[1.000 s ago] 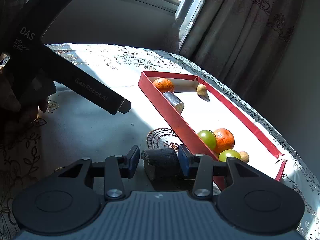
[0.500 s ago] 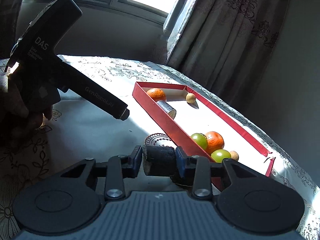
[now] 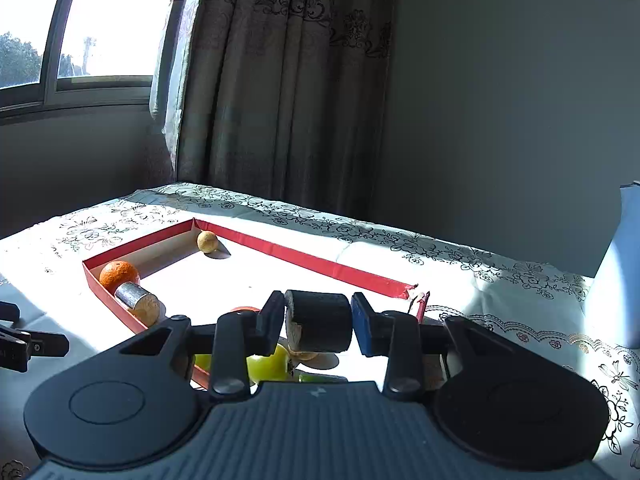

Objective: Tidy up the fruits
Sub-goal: 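Carry the dark cylinder into the red tray and open the right tool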

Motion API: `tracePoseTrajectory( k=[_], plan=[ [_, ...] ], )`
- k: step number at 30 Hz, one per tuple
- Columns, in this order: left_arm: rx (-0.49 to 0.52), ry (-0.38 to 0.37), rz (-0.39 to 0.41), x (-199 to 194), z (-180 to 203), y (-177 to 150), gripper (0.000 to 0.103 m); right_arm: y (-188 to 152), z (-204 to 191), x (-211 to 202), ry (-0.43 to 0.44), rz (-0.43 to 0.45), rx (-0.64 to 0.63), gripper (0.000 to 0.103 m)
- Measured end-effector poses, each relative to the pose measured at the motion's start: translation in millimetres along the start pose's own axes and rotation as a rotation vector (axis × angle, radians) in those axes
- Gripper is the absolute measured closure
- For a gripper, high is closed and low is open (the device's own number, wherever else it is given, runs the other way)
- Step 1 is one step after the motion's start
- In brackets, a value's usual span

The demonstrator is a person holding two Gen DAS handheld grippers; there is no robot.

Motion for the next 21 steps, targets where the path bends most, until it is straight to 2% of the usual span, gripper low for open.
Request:
tracePoseTrajectory(
  k=[10, 21],
  plan=[
    [0.014, 0.005, 0.001, -0.1, 1.5, -0.6, 0.000, -14.6, 19.0, 41.0, -0.037, -0.082, 0.066, 0.068],
    [0.012, 0.004, -0.002, 0.3, 0.8, -0.7, 0.000, -20.5, 21.3, 49.4, -0.042, -0.100, 0.070, 0.066]
  ],
)
Point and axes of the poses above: each gripper's, at about its wrist camera, not at the fingertips, and x roughly the way its jaws point, z to its right, y to its top, the point moved 6 cm from there along x, roughly the way its jaws point, and after that the axes turned 11 degrees about -z, right-handed, at the moved point
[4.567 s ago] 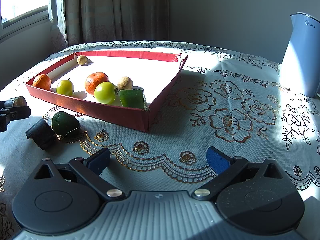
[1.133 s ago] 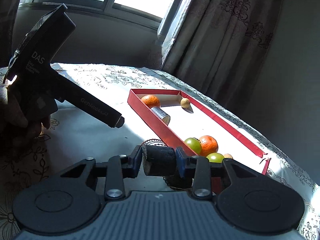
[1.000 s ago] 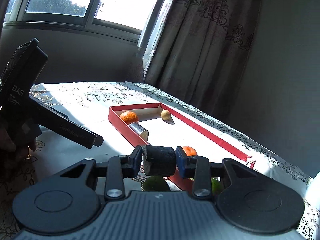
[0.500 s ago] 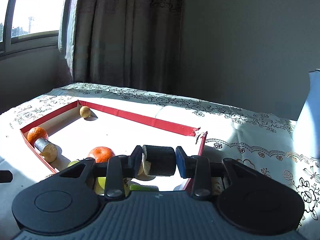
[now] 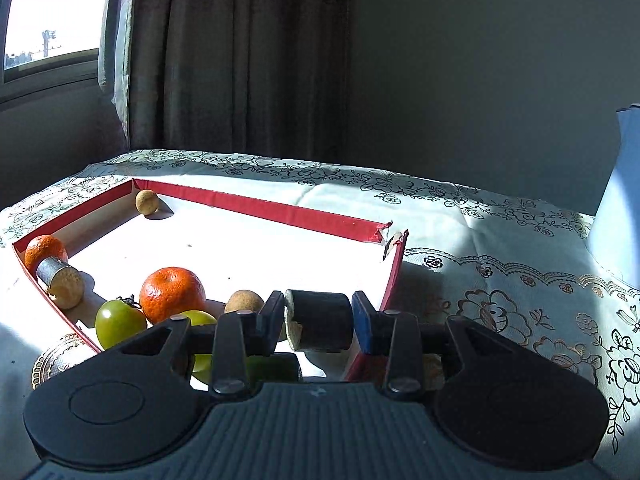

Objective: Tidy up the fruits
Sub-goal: 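Carry the dark cylinder into the red tray and open the right tool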

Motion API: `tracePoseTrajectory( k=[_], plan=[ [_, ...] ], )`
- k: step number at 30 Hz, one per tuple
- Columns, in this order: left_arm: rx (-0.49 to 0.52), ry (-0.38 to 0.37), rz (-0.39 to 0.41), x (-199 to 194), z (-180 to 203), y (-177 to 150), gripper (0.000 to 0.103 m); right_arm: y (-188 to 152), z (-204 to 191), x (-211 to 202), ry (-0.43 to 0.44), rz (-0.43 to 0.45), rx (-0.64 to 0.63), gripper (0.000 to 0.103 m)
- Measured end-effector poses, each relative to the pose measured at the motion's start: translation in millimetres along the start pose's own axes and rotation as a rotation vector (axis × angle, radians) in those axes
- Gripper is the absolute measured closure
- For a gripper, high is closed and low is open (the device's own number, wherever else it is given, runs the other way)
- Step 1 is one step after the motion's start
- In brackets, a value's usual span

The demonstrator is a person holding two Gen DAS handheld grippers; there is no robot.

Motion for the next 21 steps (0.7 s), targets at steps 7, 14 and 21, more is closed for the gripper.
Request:
tracePoseTrajectory(
  k=[7, 14, 21],
  plan=[
    [0.000, 0.000, 0.000, -0.1, -0.2, -0.2, 0.000, -0.4, 1.1, -9.8, 0.015, 0.004, 0.038, 0.064],
    [-0.002, 0.000, 0.000, 0.0, -0.7, -0.2, 0.000, -20.6, 6.5, -63.0, -0.007, 0.073, 0.053, 0.023],
    [-0.005, 0.006, 0.002, -1.0, -1.6, -0.1, 0.000, -73.2, 9.8, -82.6, 0.020, -0.068, 0.067, 0.021]
  ],
)
Point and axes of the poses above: each gripper's, at about its wrist camera, not at the fingertips, and x roughly the way its jaws point, z to its right, y to its top, the point moved 6 cm from there along x, roughly the way its jaws point, and after that the axes turned 11 degrees about -z, right-handed, at the moved point
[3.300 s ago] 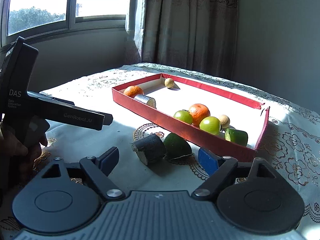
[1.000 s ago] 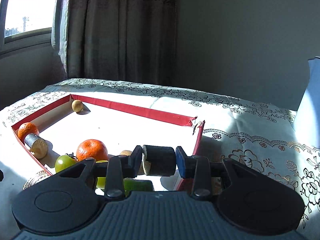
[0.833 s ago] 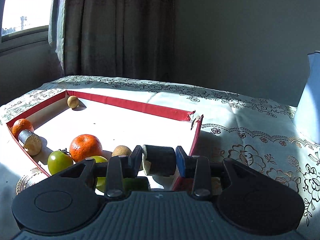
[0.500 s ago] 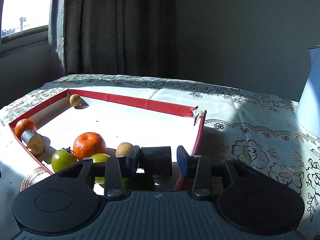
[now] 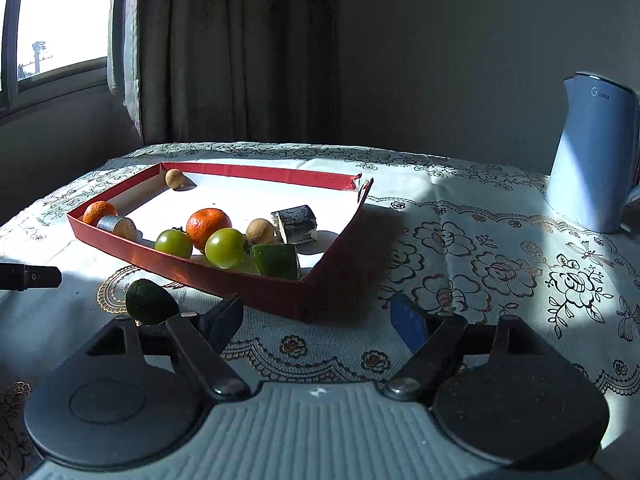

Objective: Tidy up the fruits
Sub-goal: 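Carry the dark cylinder into the red tray and open the right tool, then move the left tool to the dark green avocado and grasp it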

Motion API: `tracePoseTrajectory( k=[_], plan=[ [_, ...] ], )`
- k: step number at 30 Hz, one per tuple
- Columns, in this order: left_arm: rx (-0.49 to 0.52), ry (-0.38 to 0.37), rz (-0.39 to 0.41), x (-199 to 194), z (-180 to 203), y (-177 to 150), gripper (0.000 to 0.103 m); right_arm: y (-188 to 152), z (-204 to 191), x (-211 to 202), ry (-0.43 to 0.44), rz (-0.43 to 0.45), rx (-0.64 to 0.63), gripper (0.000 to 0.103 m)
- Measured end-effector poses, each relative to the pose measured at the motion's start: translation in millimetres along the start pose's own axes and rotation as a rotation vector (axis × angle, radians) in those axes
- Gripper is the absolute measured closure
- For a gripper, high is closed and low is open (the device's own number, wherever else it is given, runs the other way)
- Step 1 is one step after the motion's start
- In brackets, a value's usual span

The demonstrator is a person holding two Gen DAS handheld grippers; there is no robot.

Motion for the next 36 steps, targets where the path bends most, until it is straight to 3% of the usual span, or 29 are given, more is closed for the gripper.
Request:
tracePoseTrajectory(
  k=[3, 5, 10, 17, 24, 27, 30, 36],
  plan=[
    [0.006, 0.002, 0.000, 0.2, 1.1, -0.4, 0.000, -6.8, 3.2, -3.3, -0.019, -0.003, 0.020, 0.019],
    [0.010, 0.006, 0.005, -0.5, 1.7, -0.5, 0.000, -8.2, 4.3, -1.3, -0.025, -0.013, 0.030, 0.009],
    [0.025, 0.017, 0.004, -0.7, 3.9, -1.0, 0.000, -11.4, 8.9, 14.0, -0.076, -0.119, 0.055, 0.006],
    [0.066, 0.062, 0.009, -3.3, 12.5, -2.1, 0.000, -13.2, 11.3, 14.7, -0.076, -0.130, 0.067, 0.002],
    [0.171, -0.015, 0.043, -21.0, 67.6, -2.6, 0.000, -13.1, 11.2, 14.5, -0.075, -0.130, 0.067, 0.002],
    [0.268, -0.055, 0.061, -23.0, 105.5, -4.7, 0.000, -13.2, 10.8, 14.5, -0.074, -0.131, 0.067, 0.001],
    [0.346, -0.048, 0.075, -18.7, 131.5, -8.4, 0.000, -12.9, 10.8, 14.6, -0.074, -0.131, 0.067, 0.001],
    [0.374, -0.075, 0.068, -6.6, 151.3, -9.7, 0.000, -12.8, 11.2, 14.7, -0.075, -0.131, 0.067, 0.001]
  ],
)
Point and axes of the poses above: each gripper's, at about its wrist camera, not at the fingertips, and x roughly the way its jaws point, z to its right, y to its top, the point moved 6 cm from there along x, roughly the way its jaws point, and after that the axes turned 11 degrees about -z, right-handed, at the moved point
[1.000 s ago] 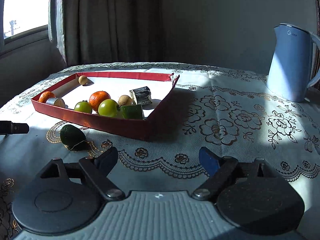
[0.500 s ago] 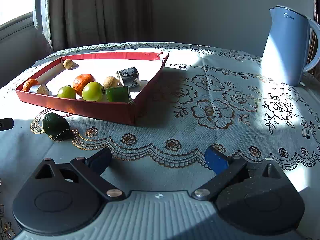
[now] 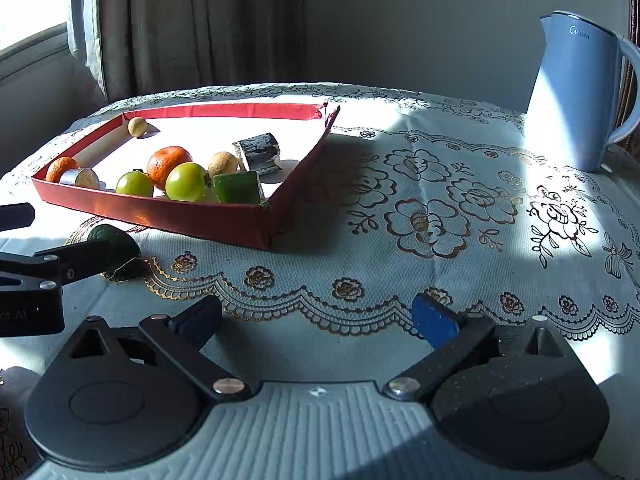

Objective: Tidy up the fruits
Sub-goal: 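Move the left tool to the dark green avocado and grasp it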

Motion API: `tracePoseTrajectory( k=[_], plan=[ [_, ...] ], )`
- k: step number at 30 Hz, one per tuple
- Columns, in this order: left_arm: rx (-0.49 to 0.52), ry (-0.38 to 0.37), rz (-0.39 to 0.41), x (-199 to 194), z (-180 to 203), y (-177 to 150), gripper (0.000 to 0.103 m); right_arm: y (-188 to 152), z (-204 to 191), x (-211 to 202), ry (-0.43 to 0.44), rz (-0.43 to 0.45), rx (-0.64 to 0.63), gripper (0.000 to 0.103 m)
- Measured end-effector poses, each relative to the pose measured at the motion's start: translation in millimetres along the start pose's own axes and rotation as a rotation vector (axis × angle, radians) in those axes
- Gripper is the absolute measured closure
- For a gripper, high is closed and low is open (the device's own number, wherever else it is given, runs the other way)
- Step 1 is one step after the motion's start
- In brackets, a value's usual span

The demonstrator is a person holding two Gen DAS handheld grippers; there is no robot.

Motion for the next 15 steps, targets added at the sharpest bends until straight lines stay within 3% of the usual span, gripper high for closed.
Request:
tracePoseTrajectory(
  k=[9, 15],
  plan=[
    [-0.030, -0.055, -0.038, 13.2, -0.6, 2.7, 0.003, 0.2, -0.5, 0.4, -0.004, -0.002, 0.003, 0.000],
    [-0.027, -0.100, -0.087, 21.8, 1.3, 0.2, 0.026, -0.1, 0.9, -1.0, 0.008, 0.002, 0.017, 0.000]
  ],
)
Point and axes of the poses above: each gripper's, at about its wrist camera, not at the fingertips, and x roughly the way its jaws point, z to its right, y to its top, the point moved 6 cm from there along x, roughly the way its jaws point, and after that the axes turned 11 degrees about -z, right-handed, at the moved point
